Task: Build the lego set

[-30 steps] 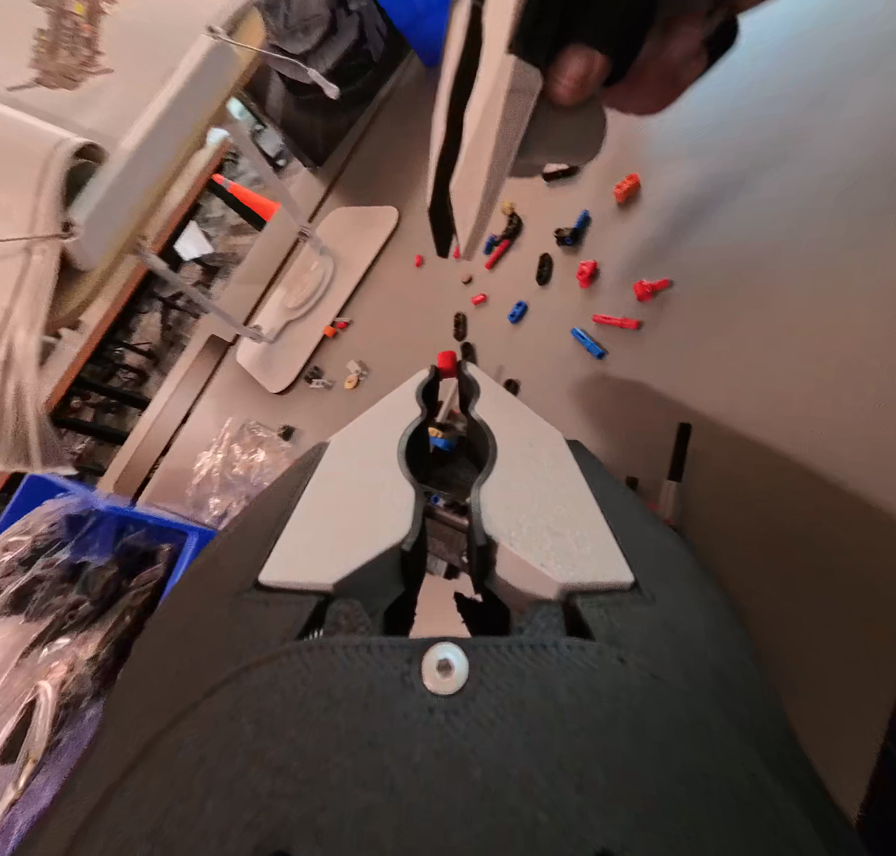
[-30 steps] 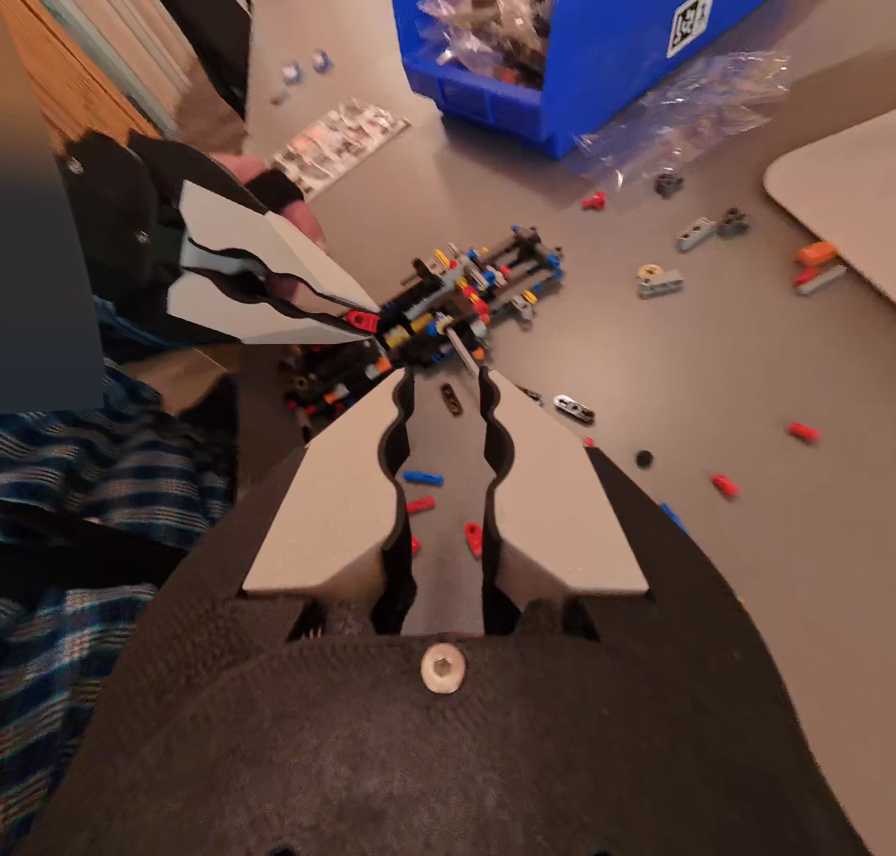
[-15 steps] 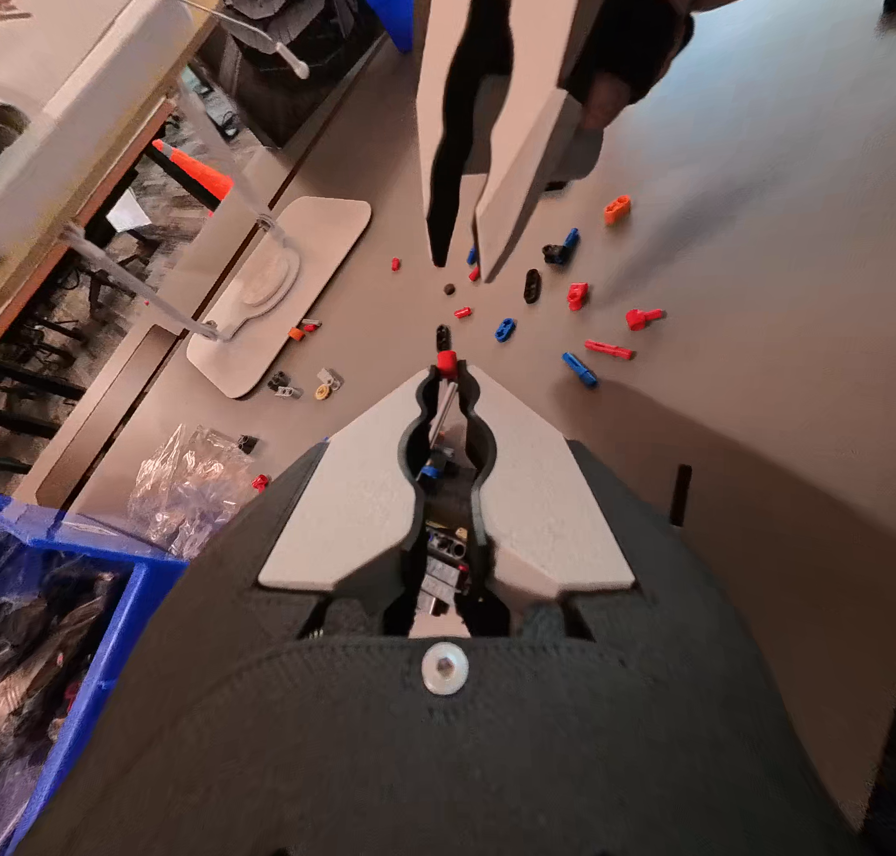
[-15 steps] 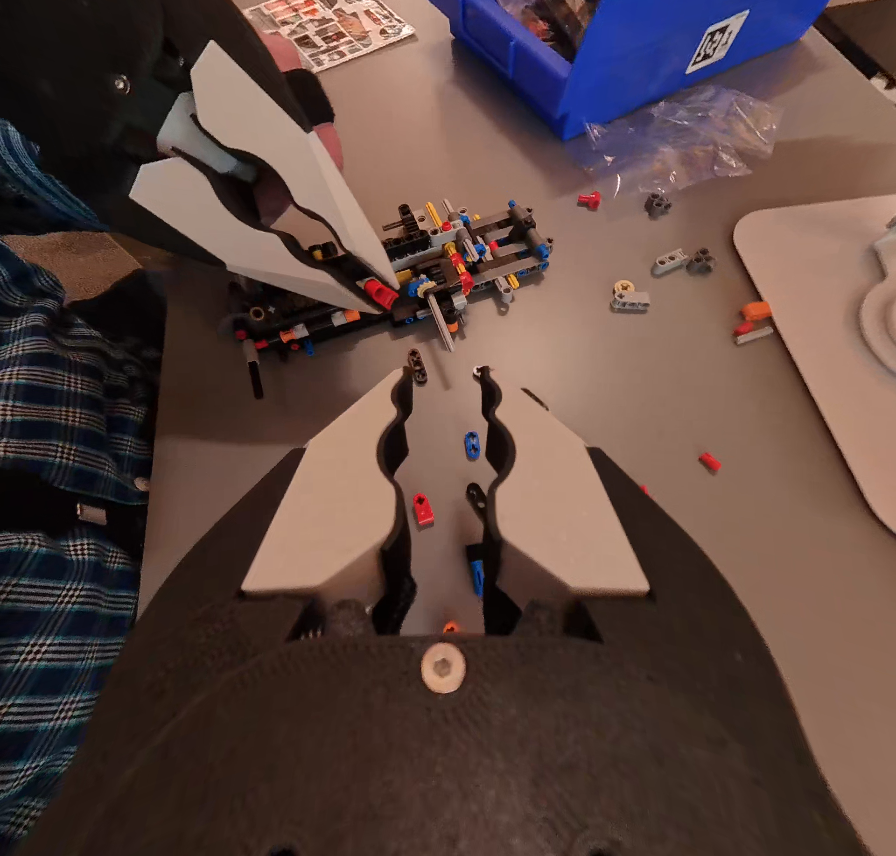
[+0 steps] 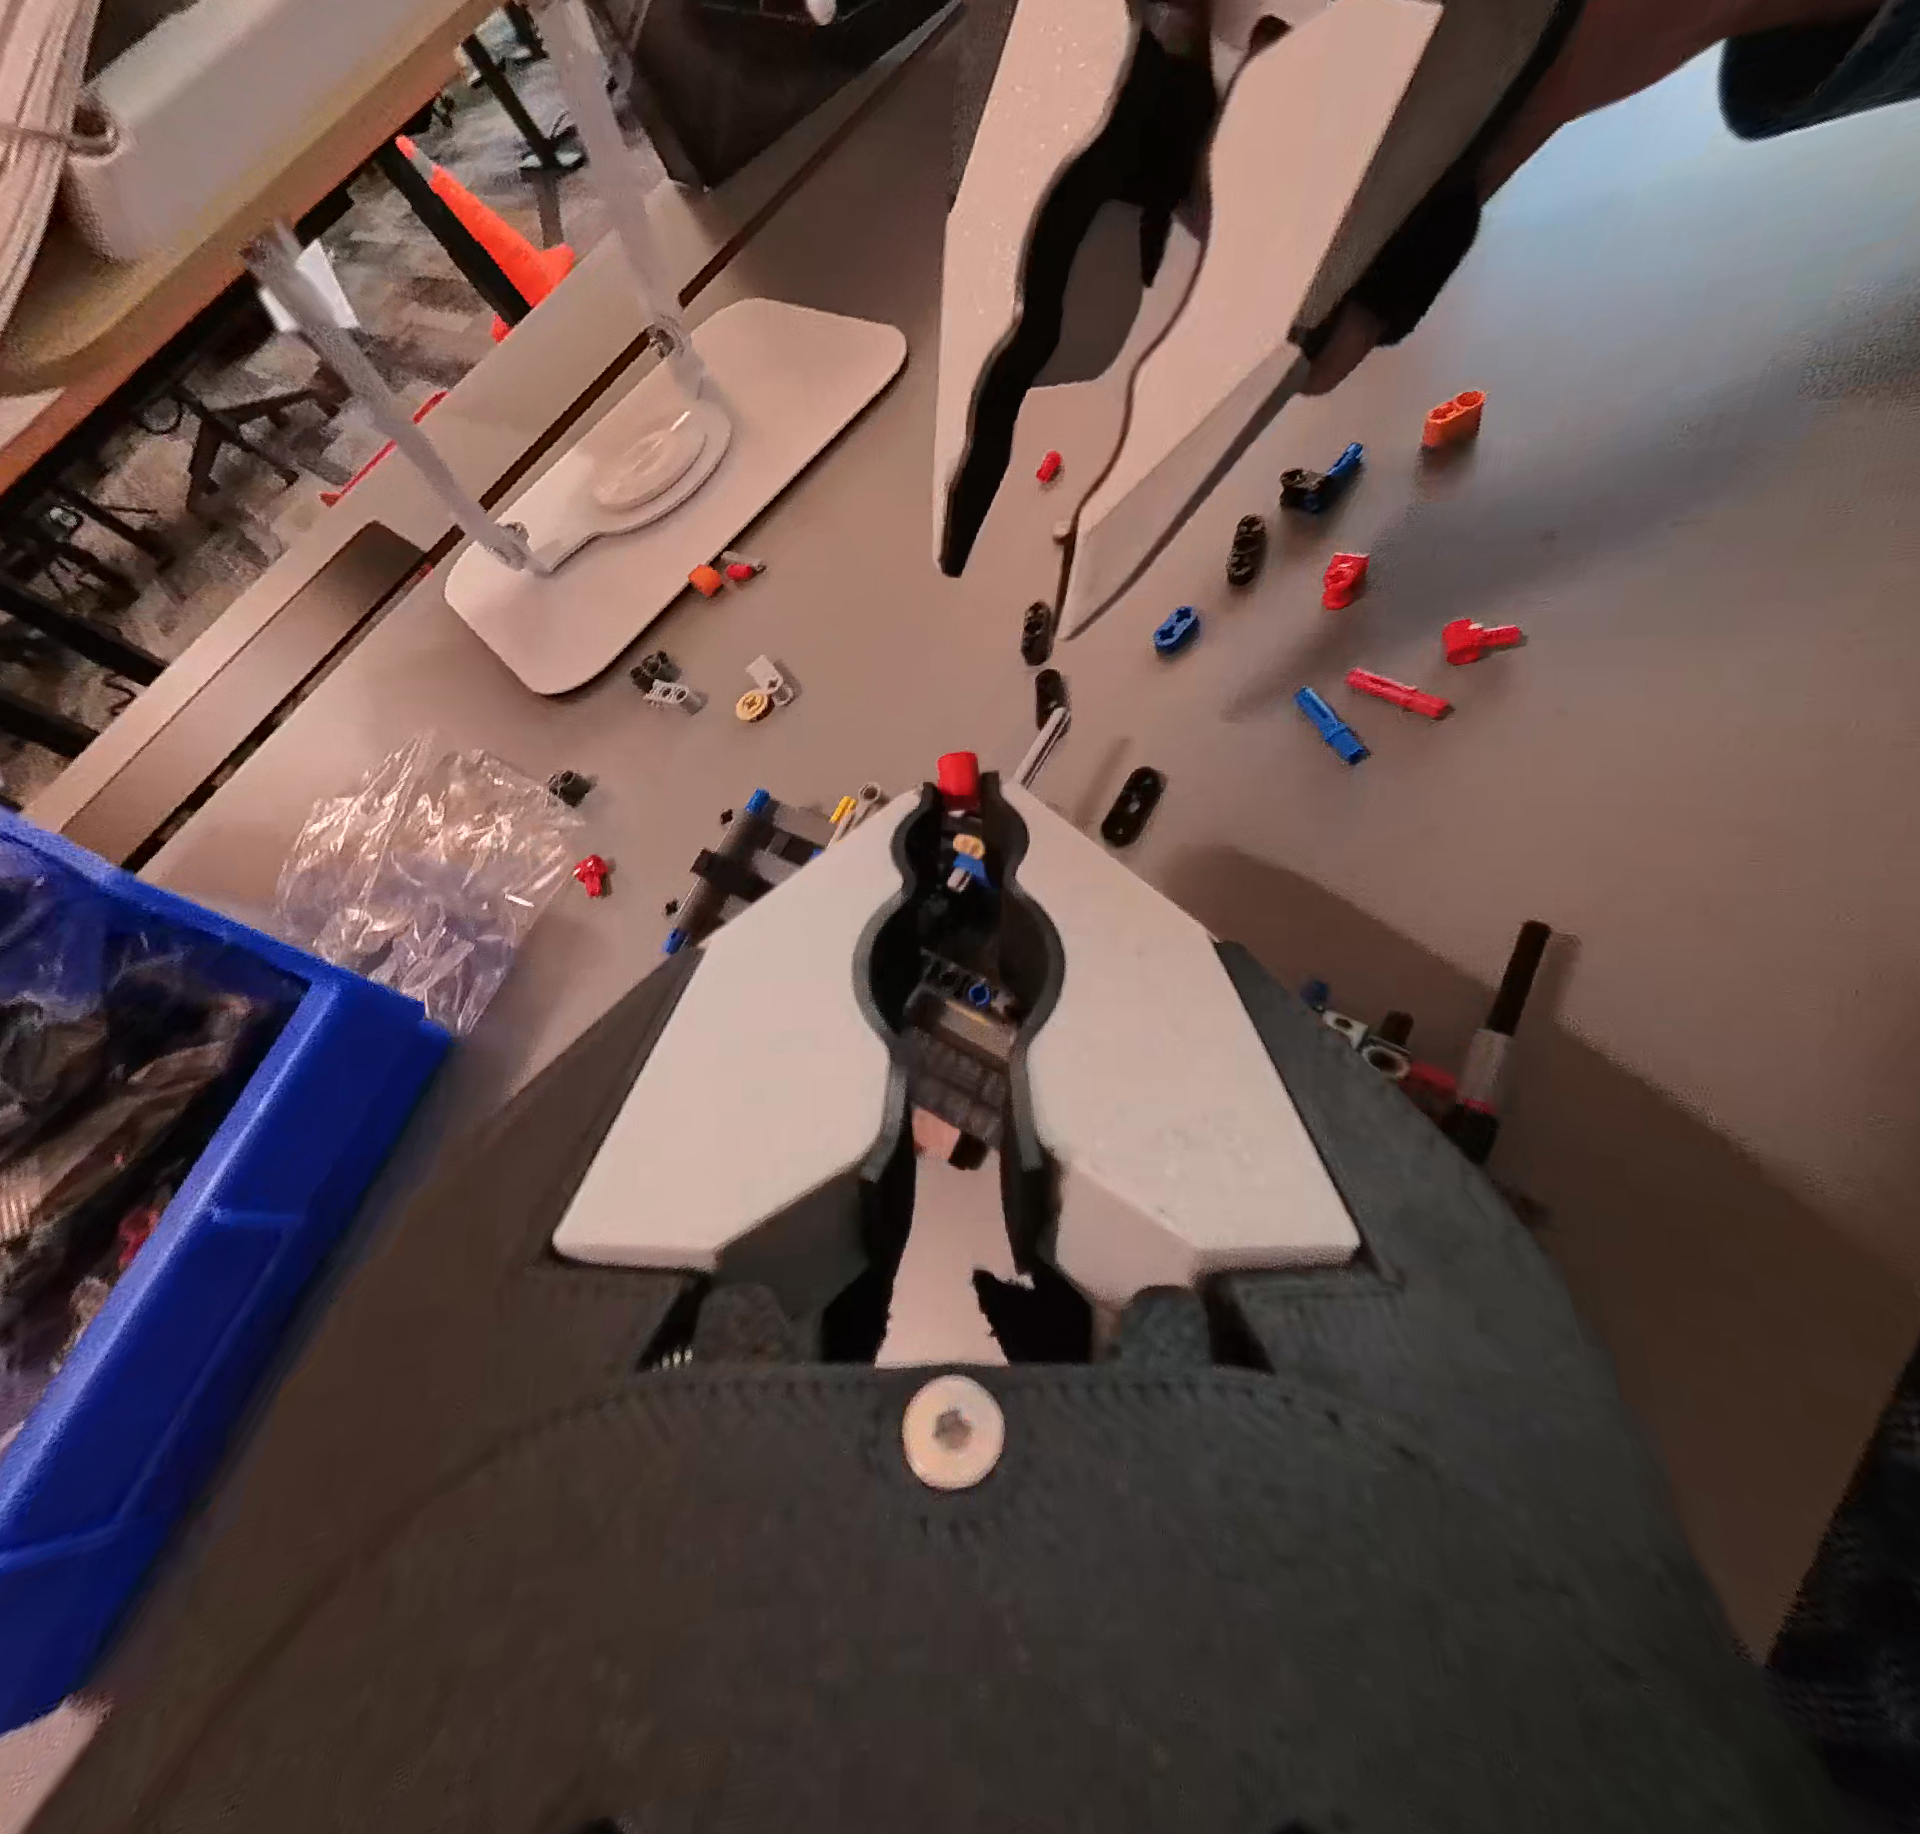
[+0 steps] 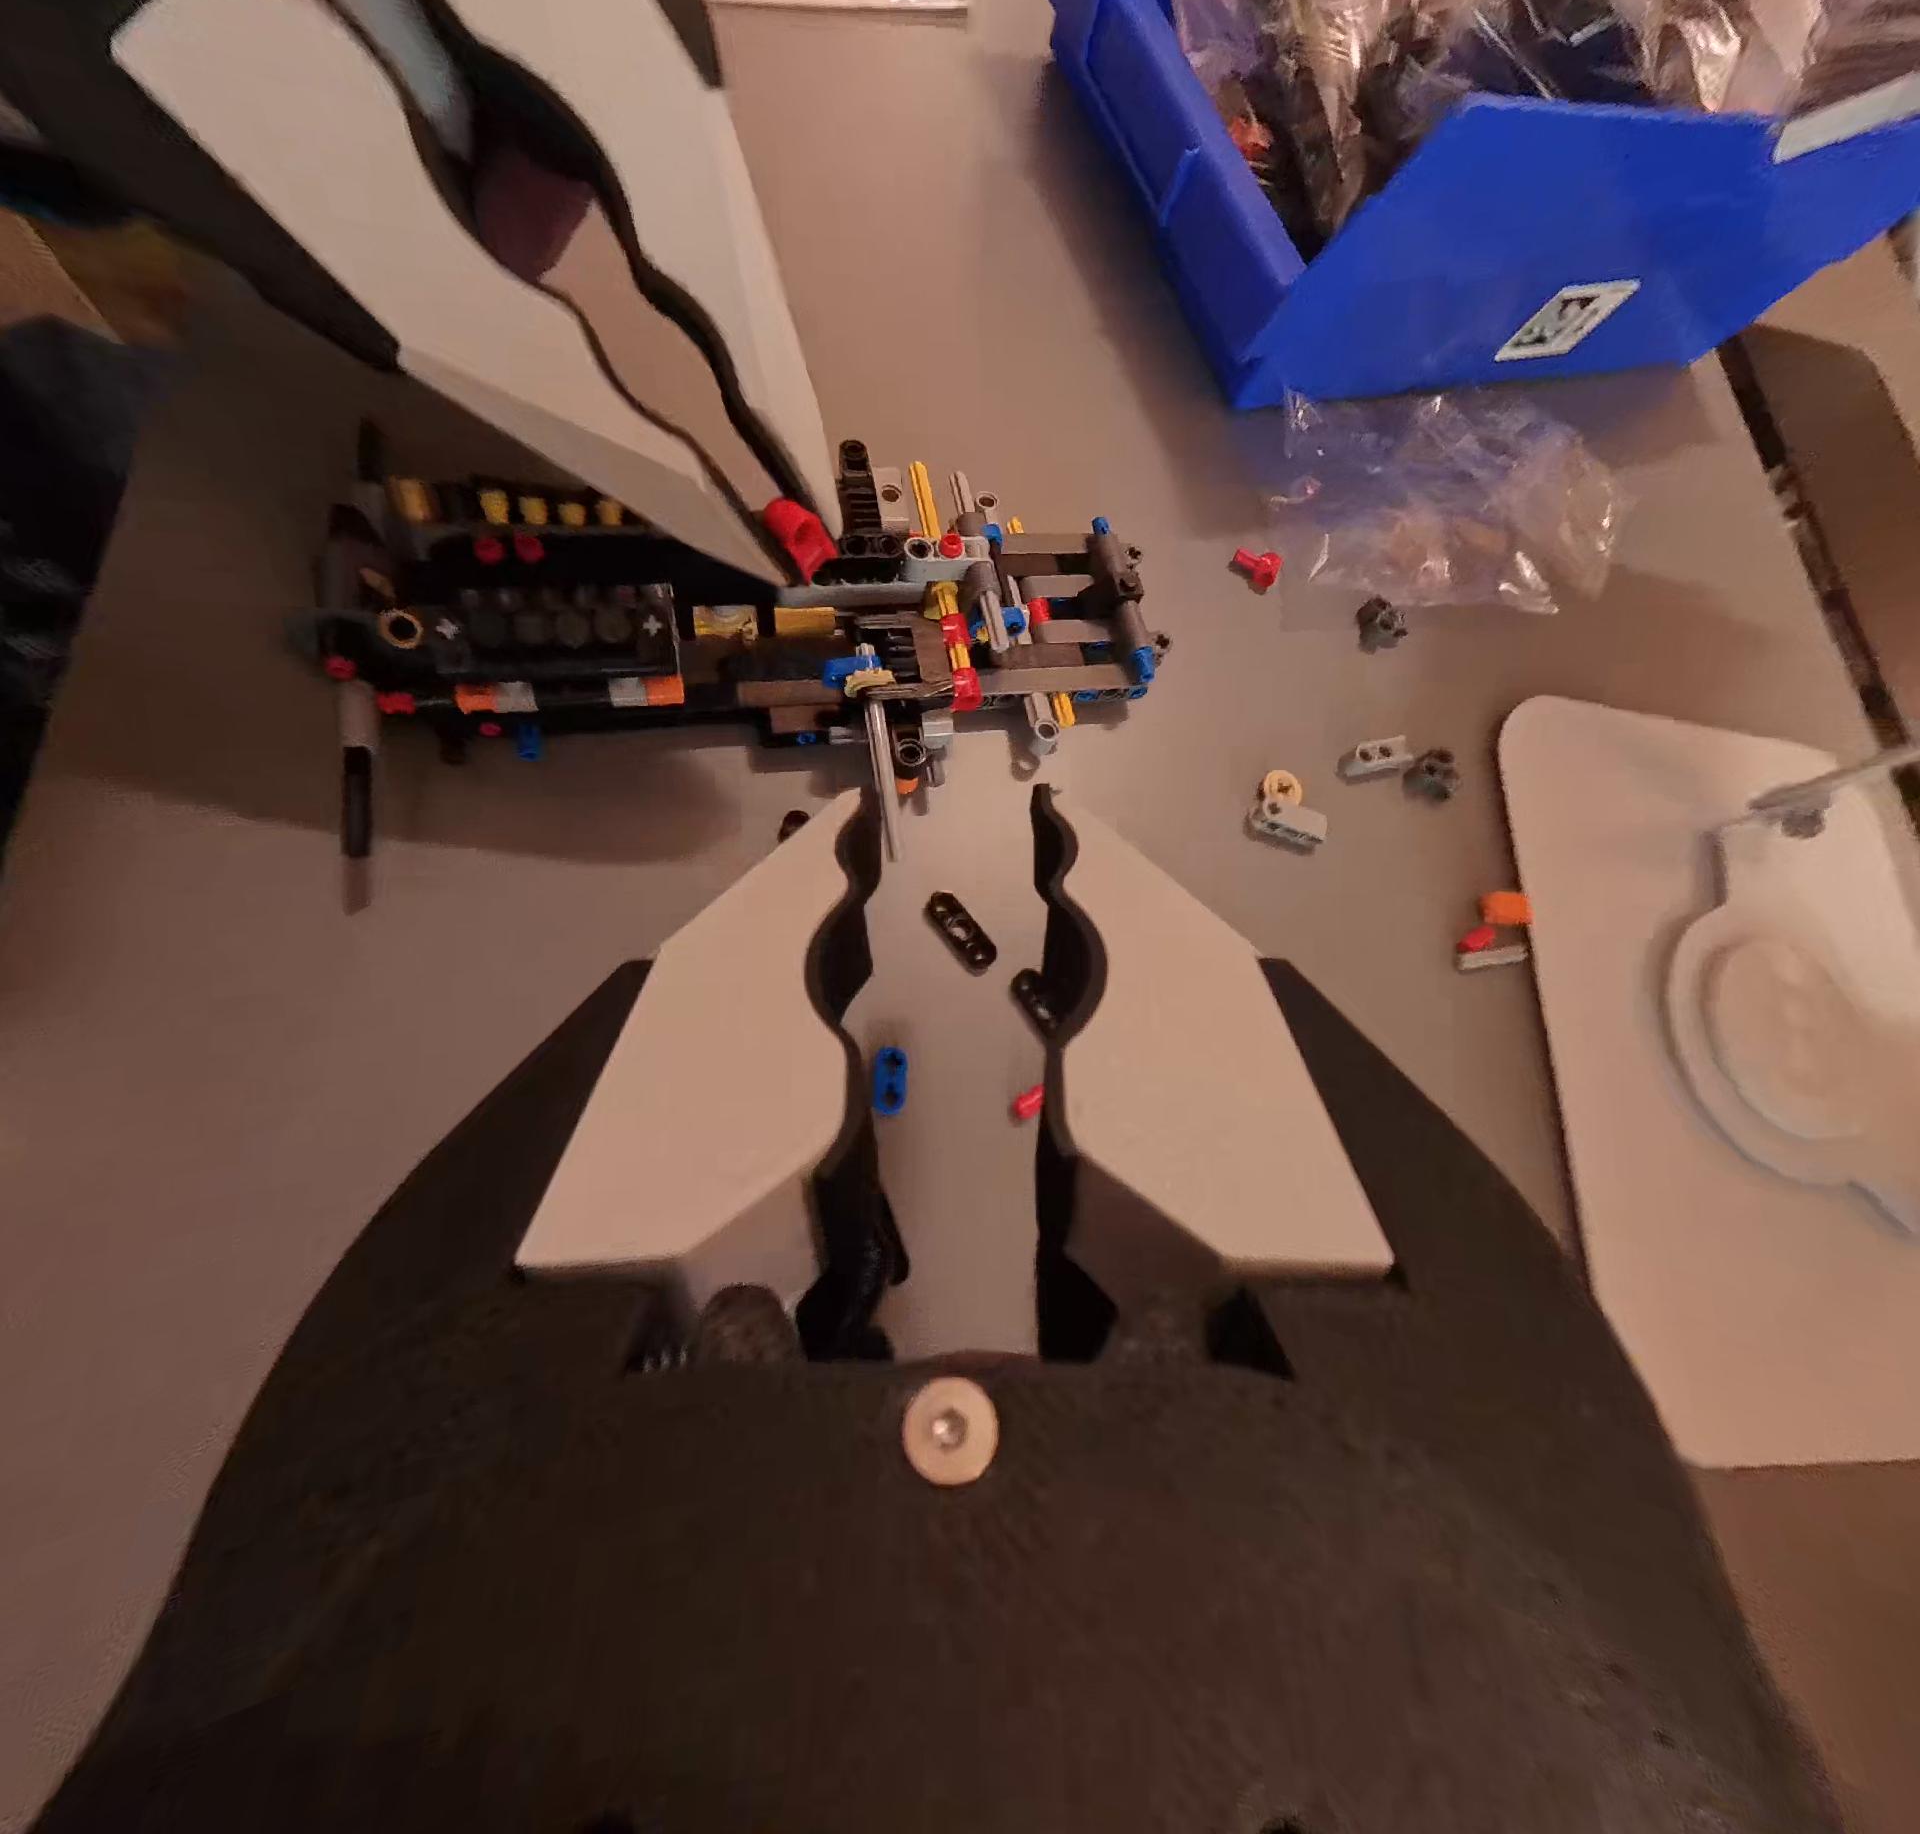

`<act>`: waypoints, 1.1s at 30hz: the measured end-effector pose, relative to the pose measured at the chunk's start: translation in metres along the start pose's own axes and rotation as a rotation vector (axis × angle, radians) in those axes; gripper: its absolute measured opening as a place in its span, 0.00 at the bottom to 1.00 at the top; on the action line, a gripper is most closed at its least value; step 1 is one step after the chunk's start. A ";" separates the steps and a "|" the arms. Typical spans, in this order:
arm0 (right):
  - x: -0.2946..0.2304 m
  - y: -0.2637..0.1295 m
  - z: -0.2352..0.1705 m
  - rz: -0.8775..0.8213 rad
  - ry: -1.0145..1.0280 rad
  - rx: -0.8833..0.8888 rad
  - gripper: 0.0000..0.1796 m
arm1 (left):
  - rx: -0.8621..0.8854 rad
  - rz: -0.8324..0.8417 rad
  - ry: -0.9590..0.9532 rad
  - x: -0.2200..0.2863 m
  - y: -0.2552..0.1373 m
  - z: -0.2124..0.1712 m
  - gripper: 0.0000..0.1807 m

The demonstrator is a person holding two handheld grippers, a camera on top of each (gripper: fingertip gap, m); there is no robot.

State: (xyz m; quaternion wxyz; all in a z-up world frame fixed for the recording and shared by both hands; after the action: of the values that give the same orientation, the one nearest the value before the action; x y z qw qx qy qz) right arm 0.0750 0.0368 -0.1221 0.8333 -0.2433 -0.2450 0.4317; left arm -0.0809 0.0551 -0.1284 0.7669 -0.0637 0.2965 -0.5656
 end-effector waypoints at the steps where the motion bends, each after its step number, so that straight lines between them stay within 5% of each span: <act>1: 0.000 0.003 0.000 -0.005 -0.041 -0.015 0.15 | -0.004 0.003 -0.011 -0.002 -0.001 -0.002 0.03; 13: -0.005 0.018 -0.006 -0.059 -0.296 -0.104 0.16 | 0.002 0.018 -0.176 -0.018 -0.014 -0.016 0.03; 24: 0.007 -0.046 -0.041 -0.128 -0.114 -0.102 0.15 | -0.071 -0.180 0.005 0.032 0.016 0.015 0.04; 33: 0.003 -0.096 -0.067 -0.228 -0.095 -0.096 0.16 | -0.027 -0.173 -0.219 0.021 0.011 0.020 0.03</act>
State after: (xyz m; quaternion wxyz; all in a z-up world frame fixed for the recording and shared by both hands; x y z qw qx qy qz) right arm 0.1753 -0.0226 -0.1132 0.8519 -0.2328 -0.3304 0.3332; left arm -0.0577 0.0355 -0.1251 0.7421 -0.1608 0.2121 -0.6152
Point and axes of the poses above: each gripper's, where its closed fingertips meet, y out along the fingers, z out of its top, x = y × z across the jaws, the point moved 8 cm from there along -y, back along the fingers, and after that the axes turned 3 degrees about z, right-handed, at the moved point
